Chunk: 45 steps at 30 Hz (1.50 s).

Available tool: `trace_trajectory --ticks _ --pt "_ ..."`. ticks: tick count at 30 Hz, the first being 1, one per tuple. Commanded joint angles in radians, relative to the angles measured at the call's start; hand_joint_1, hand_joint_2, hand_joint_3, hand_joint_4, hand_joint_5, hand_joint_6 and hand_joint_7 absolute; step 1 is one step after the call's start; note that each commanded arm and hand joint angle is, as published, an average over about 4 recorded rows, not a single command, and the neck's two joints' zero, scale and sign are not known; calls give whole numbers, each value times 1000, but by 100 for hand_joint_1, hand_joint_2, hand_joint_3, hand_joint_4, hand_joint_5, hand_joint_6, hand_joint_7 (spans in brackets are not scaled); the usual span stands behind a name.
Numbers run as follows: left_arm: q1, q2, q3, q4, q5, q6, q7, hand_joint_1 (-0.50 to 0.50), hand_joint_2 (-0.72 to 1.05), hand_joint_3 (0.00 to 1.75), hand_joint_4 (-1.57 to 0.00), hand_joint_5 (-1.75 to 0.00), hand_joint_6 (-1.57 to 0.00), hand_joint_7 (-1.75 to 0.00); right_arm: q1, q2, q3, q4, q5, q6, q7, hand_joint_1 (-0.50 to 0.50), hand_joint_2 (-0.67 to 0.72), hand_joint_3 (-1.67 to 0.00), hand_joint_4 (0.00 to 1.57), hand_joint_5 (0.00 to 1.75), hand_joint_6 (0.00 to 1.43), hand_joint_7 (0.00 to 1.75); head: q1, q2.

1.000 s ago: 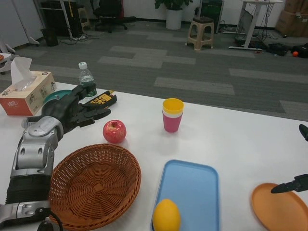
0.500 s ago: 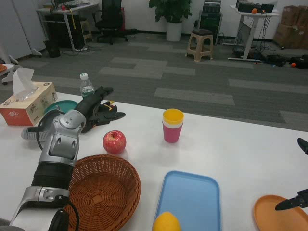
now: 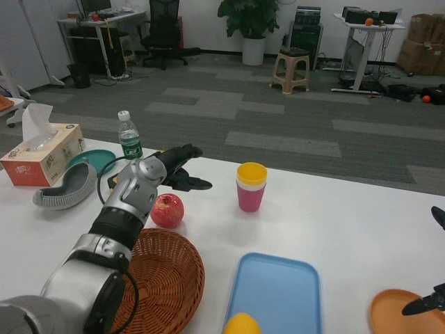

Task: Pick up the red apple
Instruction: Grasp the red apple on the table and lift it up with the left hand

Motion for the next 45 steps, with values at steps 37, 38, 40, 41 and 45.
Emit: trace_trajectory --ticks 37,38,40,41,45 --pt "-50 76 -135 162 304 55 -95 -50 105 0 0 -113 0 -42 40 -29 -6 -23 17 -2 -9 -46 53 0 63 0 0 0 21 -11" --pt "-51 79 -140 167 307 55 -97 -50 105 0 0 -113 0 -42 41 -29 -7 -24 17 -2 -9 -46 53 0 62 0 0 0 20 -12" --pt "-53 85 -152 179 315 55 -100 -50 105 0 0 -113 0 -42 41 -28 -8 -25 17 -2 -9 -46 53 0 61 0 0 0 21 -12" --pt "-54 88 -158 186 318 55 -102 -50 105 0 0 -113 0 -42 42 -28 -8 -25 17 -2 -9 -46 53 0 61 0 0 0 21 -12" --pt "-56 92 -167 210 332 55 -107 -50 105 0 0 -113 0 -42 42 -25 -8 -26 17 -2 -9 -46 53 0 63 0 0 0 18 -10"
